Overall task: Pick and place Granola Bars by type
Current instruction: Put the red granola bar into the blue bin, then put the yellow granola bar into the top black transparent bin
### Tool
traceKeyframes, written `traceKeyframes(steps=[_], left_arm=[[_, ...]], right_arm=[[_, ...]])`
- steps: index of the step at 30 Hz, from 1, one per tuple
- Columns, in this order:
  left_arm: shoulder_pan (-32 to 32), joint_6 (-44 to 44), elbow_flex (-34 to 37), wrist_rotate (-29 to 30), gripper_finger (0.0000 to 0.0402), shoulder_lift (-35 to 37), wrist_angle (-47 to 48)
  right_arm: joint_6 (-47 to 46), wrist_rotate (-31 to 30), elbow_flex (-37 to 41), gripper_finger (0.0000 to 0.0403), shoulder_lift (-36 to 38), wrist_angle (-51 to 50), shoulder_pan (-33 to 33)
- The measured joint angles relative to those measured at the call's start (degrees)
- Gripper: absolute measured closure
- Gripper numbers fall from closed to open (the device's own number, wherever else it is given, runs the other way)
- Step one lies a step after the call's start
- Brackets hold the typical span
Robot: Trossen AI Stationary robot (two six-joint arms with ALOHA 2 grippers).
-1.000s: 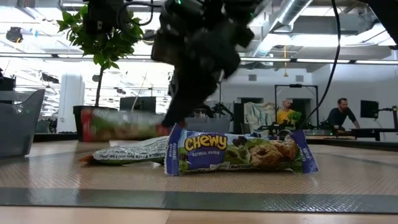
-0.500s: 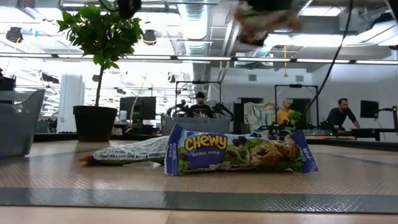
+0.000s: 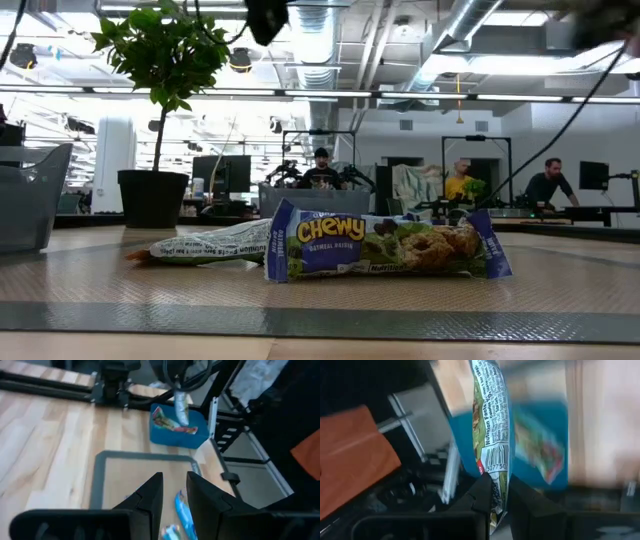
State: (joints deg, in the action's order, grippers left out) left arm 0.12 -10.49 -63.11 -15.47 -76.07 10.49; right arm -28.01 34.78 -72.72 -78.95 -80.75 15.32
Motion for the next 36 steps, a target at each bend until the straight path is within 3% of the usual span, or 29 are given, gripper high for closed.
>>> traceKeyframes(steps=[8, 15, 19, 24, 29, 36], left_arm=[[-0.1, 0.1, 0.0, -2.1, 0.0324, -4.0, -6.4], [-0.5, 0.3, 0.0, -2.1, 0.0324, -4.3, -7.0], [-0.8, -0.2, 0.0, -1.9, 0.0324, -4.3, -7.0], [-1.0, -1.1, 0.0, -1.8, 0.0324, -4.3, -6.2], [-1.1, -1.2, 0.0, -1.8, 0.0324, -4.3, -0.8], [-0.7, -3.3, 0.0, -2.1, 0.0324, -4.3, 13.2]], right_arm=[[-10.3, 6.6, 11.0, 0.0367, 5.2, 0.4, 12.2], [-11.8, 7.0, 14.6, 0.0365, 4.7, 4.0, 16.6], [-14.1, 6.0, 15.9, 0.0336, 4.6, 6.0, 16.7], [-14.1, 3.4, 16.0, 0.027, 4.6, 6.6, 15.7], [-15.3, -3.1, 16.0, 0.0205, 5.0, 12.2, 11.9], [-16.1, -25.7, 16.0, 0.0174, 7.6, 29.4, 4.1]])
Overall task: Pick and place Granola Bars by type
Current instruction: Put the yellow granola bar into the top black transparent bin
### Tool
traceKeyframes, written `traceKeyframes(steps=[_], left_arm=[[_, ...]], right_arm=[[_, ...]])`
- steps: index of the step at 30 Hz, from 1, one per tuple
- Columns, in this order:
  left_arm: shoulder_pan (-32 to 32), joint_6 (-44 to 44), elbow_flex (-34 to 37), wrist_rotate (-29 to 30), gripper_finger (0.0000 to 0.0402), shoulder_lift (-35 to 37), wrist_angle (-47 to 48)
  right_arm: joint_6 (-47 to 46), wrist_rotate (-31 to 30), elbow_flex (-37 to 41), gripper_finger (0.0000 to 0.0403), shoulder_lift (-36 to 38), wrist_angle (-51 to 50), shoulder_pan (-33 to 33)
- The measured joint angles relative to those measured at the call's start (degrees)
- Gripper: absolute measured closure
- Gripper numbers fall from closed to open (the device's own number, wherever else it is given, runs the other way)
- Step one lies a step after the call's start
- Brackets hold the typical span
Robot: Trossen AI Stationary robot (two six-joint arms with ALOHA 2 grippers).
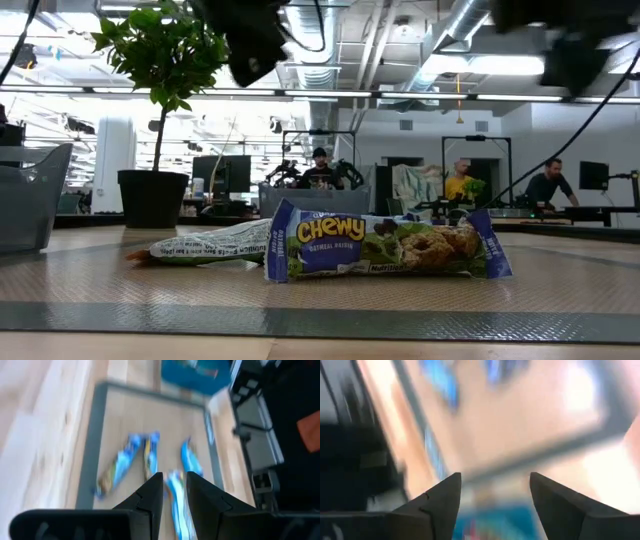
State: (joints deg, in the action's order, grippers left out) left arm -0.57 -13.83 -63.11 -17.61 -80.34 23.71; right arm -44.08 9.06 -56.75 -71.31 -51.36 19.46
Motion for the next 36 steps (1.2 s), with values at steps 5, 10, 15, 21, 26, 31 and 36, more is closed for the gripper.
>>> traceKeyframes(steps=[5, 10, 15, 21, 26, 31, 36], left_arm=[[2.2, -1.2, 0.0, -0.7, 0.0324, -1.9, 7.1], [6.0, -3.3, 0.0, -1.5, 0.0314, -5.9, 8.0], [7.7, -6.4, 0.0, -0.1, 0.0282, -9.0, 7.4], [8.4, -6.2, 0.0, 1.8, 0.0252, -8.5, 6.3], [8.4, -6.2, -0.1, 1.8, 0.0244, -8.4, 5.9], [8.5, -7.3, -0.1, 1.5, 0.0243, -8.4, 5.3], [11.0, -8.4, -0.1, 1.3, 0.0243, -9.0, 4.9]], right_arm=[[4.8, -9.8, 0.0, 0.018, 0.6, 10.9, -5.3], [9.9, -10.3, 0.0, 0.0189, 0.0, 17.2, -8.8], [12.6, -10.3, -0.1, 0.0196, -0.3, 18.5, -9.1], [11.8, -8.9, -0.1, 0.0205, -0.3, 18.4, -9.1], [11.6, -8.2, -0.1, 0.0212, -0.3, 18.4, -8.6], [12.7, -7.5, -0.1, 0.0217, -0.3, 18.3, -8.6], [14.3, -7.4, -0.1, 0.0221, -0.3, 18.2, -8.6]])
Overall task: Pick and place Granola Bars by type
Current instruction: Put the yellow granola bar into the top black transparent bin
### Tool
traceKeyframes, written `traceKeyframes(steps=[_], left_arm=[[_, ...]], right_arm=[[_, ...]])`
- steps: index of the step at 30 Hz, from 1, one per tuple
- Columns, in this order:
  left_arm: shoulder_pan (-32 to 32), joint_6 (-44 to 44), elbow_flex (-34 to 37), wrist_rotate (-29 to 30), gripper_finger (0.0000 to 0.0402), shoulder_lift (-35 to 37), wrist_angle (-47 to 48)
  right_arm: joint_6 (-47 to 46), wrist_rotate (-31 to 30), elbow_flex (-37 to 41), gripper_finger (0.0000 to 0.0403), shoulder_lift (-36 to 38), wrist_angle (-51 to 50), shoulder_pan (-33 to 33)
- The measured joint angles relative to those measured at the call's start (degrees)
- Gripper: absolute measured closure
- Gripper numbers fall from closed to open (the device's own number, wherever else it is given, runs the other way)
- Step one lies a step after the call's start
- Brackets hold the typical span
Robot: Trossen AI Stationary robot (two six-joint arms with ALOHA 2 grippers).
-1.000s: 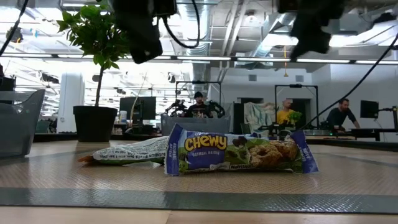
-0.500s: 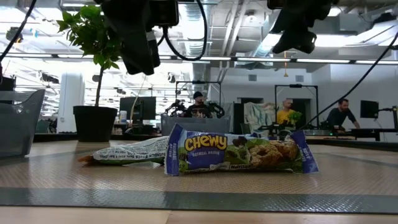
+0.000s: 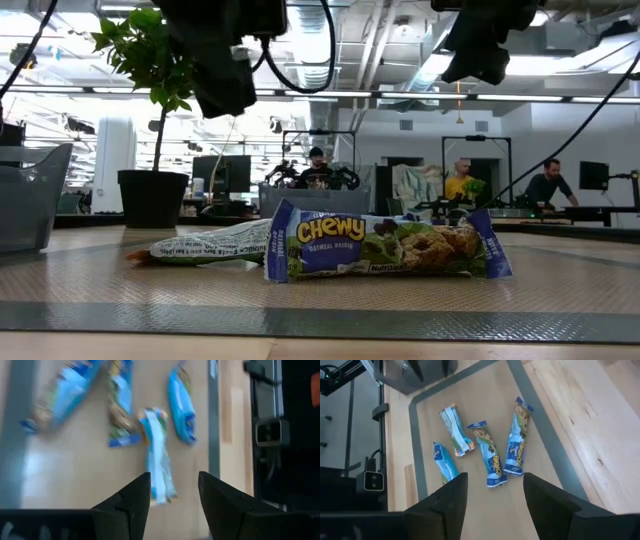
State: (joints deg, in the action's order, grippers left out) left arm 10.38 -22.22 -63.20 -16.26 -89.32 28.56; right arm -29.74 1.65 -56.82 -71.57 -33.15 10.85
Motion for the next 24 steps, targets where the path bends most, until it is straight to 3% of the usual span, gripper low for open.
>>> traceKeyframes(steps=[10, 24], left_arm=[[5.1, -1.4, 0.1, 9.0, 0.0243, -3.9, -5.5], [7.1, -6.0, 0.1, 12.2, 0.0244, -16.9, -12.8]], right_arm=[[4.8, 2.0, 0.0, 0.0223, 0.0, -0.8, 0.0], [6.1, 3.1, 0.0, 0.0226, 0.0, -0.7, 0.0]])
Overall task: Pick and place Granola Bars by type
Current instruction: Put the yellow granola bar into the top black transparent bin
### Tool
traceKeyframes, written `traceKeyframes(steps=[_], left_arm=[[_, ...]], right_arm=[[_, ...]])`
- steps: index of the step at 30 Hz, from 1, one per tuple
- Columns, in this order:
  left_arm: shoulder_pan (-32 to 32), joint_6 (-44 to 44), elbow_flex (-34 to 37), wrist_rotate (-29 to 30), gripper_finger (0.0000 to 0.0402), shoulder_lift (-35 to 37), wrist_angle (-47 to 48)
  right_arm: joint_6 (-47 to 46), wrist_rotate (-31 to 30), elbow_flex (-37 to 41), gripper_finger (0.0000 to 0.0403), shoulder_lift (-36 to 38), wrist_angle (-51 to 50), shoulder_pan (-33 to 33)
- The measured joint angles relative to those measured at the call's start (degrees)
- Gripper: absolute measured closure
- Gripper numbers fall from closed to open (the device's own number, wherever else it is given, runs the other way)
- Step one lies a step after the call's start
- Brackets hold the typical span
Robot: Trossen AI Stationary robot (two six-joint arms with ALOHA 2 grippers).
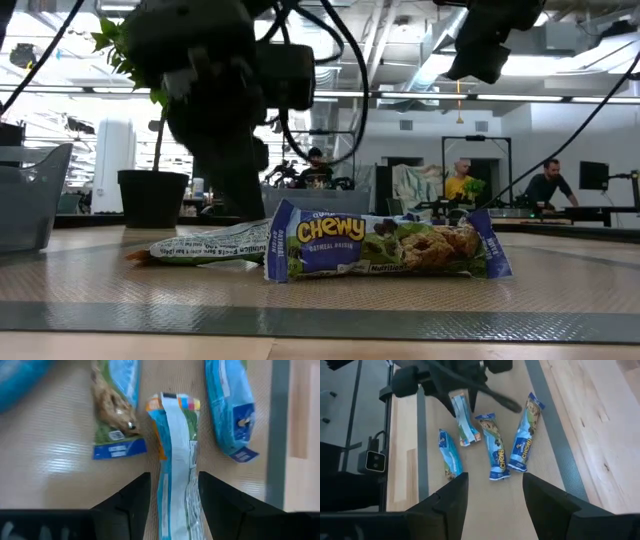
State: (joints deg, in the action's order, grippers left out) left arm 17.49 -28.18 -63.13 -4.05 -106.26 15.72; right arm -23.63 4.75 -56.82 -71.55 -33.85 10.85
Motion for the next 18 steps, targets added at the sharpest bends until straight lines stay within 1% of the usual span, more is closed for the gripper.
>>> traceKeyframes(steps=[4, 9, 11, 14, 18], left_arm=[[0.5, -0.6, 0.0, -0.1, 0.0244, -2.5, -0.6], [0.6, -0.7, -0.1, 0.1, 0.0245, -2.8, -1.5], [0.5, -1.1, -0.1, 0.3, 0.0253, -2.8, -1.5], [0.4, -1.9, -0.1, -0.9, 0.0286, -2.7, -1.6], [0.4, -2.5, -0.1, -2.7, 0.0346, -2.4, -1.6]], right_arm=[[0.3, 0.7, 0.0, 0.0226, 0.0, 0.0, 0.0], [0.3, 1.0, 0.0, 0.0226, 0.0, 0.0, 0.0], [0.3, 1.0, 0.0, 0.0226, 0.0, 0.0, 0.0], [0.3, 1.2, 0.0, 0.0226, 0.0, 0.0, 0.0], [1.8, 1.4, 0.0, 0.0226, 0.0, 0.1, 0.0]])
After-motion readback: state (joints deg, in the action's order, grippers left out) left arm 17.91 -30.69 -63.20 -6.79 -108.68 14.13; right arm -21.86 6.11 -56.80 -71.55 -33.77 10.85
